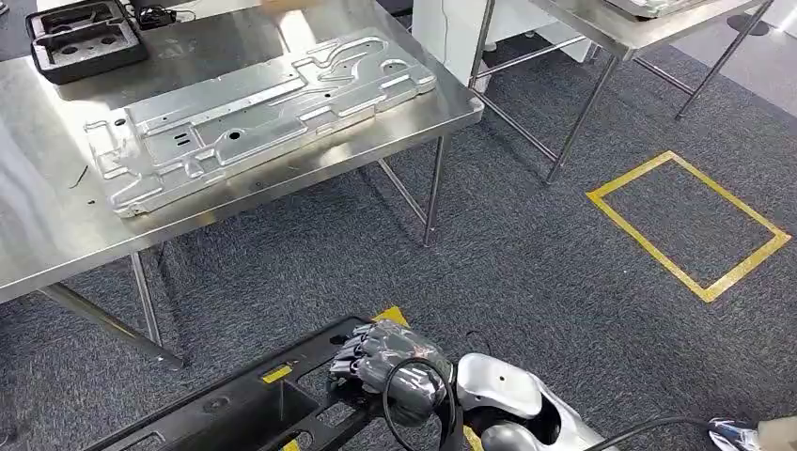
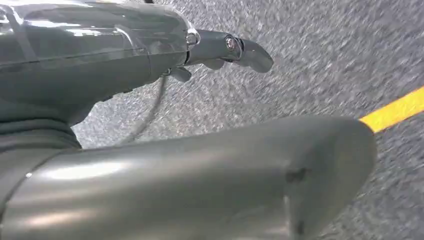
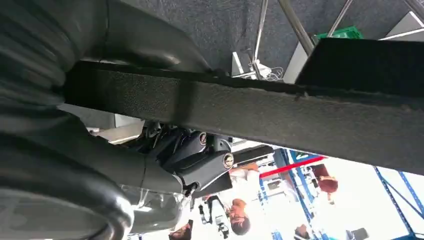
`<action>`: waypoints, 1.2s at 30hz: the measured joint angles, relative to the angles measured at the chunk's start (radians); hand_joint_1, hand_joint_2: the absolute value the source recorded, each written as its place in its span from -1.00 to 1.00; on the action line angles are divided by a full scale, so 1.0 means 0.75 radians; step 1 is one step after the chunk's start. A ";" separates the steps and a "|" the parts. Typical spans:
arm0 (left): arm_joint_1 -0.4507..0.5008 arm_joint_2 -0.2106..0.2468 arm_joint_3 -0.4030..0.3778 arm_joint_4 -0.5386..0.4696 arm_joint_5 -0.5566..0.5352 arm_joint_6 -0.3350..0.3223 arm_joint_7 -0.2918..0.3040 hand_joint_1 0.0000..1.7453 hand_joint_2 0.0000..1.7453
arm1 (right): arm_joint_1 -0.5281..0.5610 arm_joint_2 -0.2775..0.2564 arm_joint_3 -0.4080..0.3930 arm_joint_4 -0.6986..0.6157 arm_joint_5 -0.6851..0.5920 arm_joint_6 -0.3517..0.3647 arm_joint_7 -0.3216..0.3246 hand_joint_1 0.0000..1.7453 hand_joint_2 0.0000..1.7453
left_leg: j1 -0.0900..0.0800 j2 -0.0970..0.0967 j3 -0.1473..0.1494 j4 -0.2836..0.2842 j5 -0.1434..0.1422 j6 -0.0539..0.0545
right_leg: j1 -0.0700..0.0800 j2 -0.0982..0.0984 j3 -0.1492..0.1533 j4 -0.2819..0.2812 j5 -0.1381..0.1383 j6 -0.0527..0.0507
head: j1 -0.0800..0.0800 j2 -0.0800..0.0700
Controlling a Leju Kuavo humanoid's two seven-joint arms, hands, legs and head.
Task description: Take the parts from the cabinet and place them on the table.
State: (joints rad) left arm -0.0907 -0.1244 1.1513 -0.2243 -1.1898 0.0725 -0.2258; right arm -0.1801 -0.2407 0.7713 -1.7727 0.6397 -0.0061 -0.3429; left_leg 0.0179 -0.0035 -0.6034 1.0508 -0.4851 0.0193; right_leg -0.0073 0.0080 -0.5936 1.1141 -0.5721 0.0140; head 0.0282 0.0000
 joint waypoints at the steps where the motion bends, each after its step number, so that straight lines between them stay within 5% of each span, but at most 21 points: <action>1: 0.000 0.000 0.001 0.000 0.002 0.000 0.002 -1.00 -1.00 | 0.001 0.000 0.001 0.001 -0.005 0.002 -0.002 1.00 1.00 | 0.000 0.001 0.003 0.000 -0.004 0.005 | -0.004 0.000 -0.063 0.112 -0.045 0.002 | -0.001 0.000; 2: 0.000 0.001 0.004 0.001 0.005 -0.001 0.002 -1.00 -1.00 | 0.003 0.000 0.001 0.003 -0.009 0.004 -0.002 1.00 1.00 | -0.001 0.001 0.006 0.000 -0.008 0.008 | -0.006 0.000 -0.137 0.235 -0.082 0.004 | -0.001 0.000; 4: 0.002 0.001 0.009 0.001 0.009 -0.001 0.002 -1.00 -1.00 | 0.003 -0.001 0.001 0.009 -0.014 0.006 -0.002 1.00 1.00 | -0.001 0.000 0.016 0.001 -0.017 0.009 | -0.007 0.000 -0.200 0.296 -0.057 0.006 | 0.000 0.000; 5: 0.002 0.001 0.012 0.001 0.009 -0.001 0.002 -1.00 -1.00 | 0.003 -0.001 0.002 0.010 -0.015 0.007 -0.003 1.00 1.00 | 0.000 -0.003 0.025 0.001 -0.023 0.007 | -0.007 0.000 -0.185 0.240 -0.001 0.005 | 0.000 0.000; 7: 0.002 0.001 0.018 0.002 0.009 -0.001 0.002 -1.00 -1.00 | 0.003 -0.001 0.002 0.010 -0.018 0.007 -0.004 1.00 1.00 | 0.000 -0.009 0.050 0.000 -0.039 0.000 | -0.006 -0.001 -0.096 0.011 0.148 0.000 | 0.000 0.000; 9: 0.000 0.001 0.020 0.003 0.009 -0.001 0.001 -1.00 -1.00 | 0.002 -0.003 0.003 0.012 -0.021 0.008 -0.004 1.00 1.00 | -0.009 -0.013 0.053 0.002 -0.052 -0.014 | 0.010 -0.001 -0.045 -0.092 0.156 -0.011 | -0.002 0.000; 14: -0.003 0.003 0.021 0.004 0.001 -0.027 0.007 -1.00 -1.00 | 0.002 -0.008 0.004 0.014 -0.027 0.005 -0.009 1.00 1.00 | -0.006 -0.004 0.062 0.014 -0.075 -0.044 | -0.006 0.002 -0.022 -0.118 0.144 -0.038 | -0.003 0.000; 17: -0.010 -0.018 0.020 0.005 -0.012 -0.026 0.061 -1.00 -1.00 | 0.004 0.005 0.005 0.024 -0.010 -0.005 -0.011 1.00 1.00 | -0.005 -0.002 -0.088 0.307 -0.202 -0.047 | -0.003 -0.001 -0.006 -0.118 0.130 -0.060 | -0.005 0.000; 19: -0.015 -0.034 0.020 0.005 -0.010 -0.014 0.081 -1.00 -1.00 | 0.004 0.022 0.010 0.042 0.002 -0.009 -0.018 1.00 1.00 | -0.003 -0.002 -0.164 0.415 -0.201 -0.050 | -0.003 0.001 0.007 -0.118 0.120 -0.063 | -0.005 0.000; 20: -0.020 -0.037 0.020 0.005 -0.005 -0.015 0.081 -1.00 -1.00 | 0.003 0.026 0.011 0.050 0.002 -0.008 -0.023 1.00 1.00 | 0.000 0.000 -0.152 0.363 -0.148 -0.050 | -0.003 0.004 0.016 -0.118 0.114 -0.061 | -0.005 0.000; 23: -0.032 -0.037 0.021 0.002 0.011 -0.022 0.057 -1.00 -1.00 | -0.007 0.038 0.017 0.068 -0.004 -0.007 -0.038 1.00 1.00 | 0.008 0.004 -0.029 0.035 0.038 -0.047 | -0.003 0.007 0.049 -0.117 0.089 -0.044 | -0.006 0.000; 24: -0.035 -0.037 0.021 0.002 0.008 -0.019 0.042 -1.00 -1.00 | -0.012 0.039 0.018 0.072 -0.006 -0.008 -0.038 1.00 1.00 | -0.003 0.004 -0.016 0.024 0.018 -0.047 | 0.008 0.008 0.050 -0.113 0.083 -0.035 | -0.007 0.000; 27: -0.034 -0.043 0.018 0.002 -0.004 0.012 0.000 -1.00 -1.00 | -0.002 0.041 0.019 0.076 -0.006 -0.014 -0.038 1.00 1.00 | -0.008 -0.004 -0.017 0.014 0.008 -0.030 | 0.001 0.005 0.051 -0.120 0.079 -0.014 | -0.007 0.000; 29: -0.032 -0.046 0.018 0.001 -0.004 0.021 -0.008 -1.00 -1.00 | 0.000 0.041 0.018 0.076 -0.005 -0.018 -0.038 1.00 1.00 | 0.003 -0.002 0.000 -0.002 0.010 -0.016 | -0.003 0.003 0.050 -0.107 0.061 -0.001 | -0.006 0.000; 31: -0.037 -0.048 0.018 0.001 -0.004 0.025 -0.013 -1.00 -1.00 | -0.002 0.041 0.018 0.076 -0.005 -0.019 -0.038 1.00 1.00 | 0.004 -0.001 0.008 -0.003 0.001 -0.003 | -0.004 0.002 -0.028 0.049 -0.010 0.004 | -0.003 0.000; 33: -0.036 -0.049 0.018 0.001 -0.004 0.025 -0.014 -1.00 -1.00 | 0.005 0.041 0.018 0.078 -0.005 -0.019 -0.037 1.00 1.00 | 0.002 0.000 0.012 -0.003 -0.007 0.005 | -0.007 0.002 -0.159 0.261 -0.072 0.005 | -0.003 0.000; 35: -0.034 -0.049 0.018 0.001 -0.003 0.025 -0.015 -1.00 -1.00 | 0.007 0.040 0.018 0.083 -0.005 -0.019 -0.037 1.00 1.00 | 0.003 -0.001 0.023 -0.003 -0.018 0.004 | -0.007 0.002 -0.199 0.275 -0.025 0.007 | -0.003 0.000; 36: -0.034 -0.049 0.018 0.001 -0.001 0.025 -0.015 -1.00 -1.00 | 0.009 0.040 0.018 0.083 -0.003 -0.019 -0.037 1.00 1.00 | 0.003 -0.003 0.035 -0.003 -0.026 0.003 | -0.007 0.002 -0.171 0.189 0.047 0.005 | -0.002 0.000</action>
State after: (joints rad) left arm -0.1159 -0.1614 1.1646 -0.2239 -1.1906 0.0916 -0.2373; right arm -0.1737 -0.2106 0.7851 -1.7102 0.6374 -0.0206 -0.3708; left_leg 0.0200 -0.0060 -0.5769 1.0487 -0.5047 0.0214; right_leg -0.0123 0.0094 -0.7216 1.2562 -0.5367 0.0174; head 0.0267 0.0000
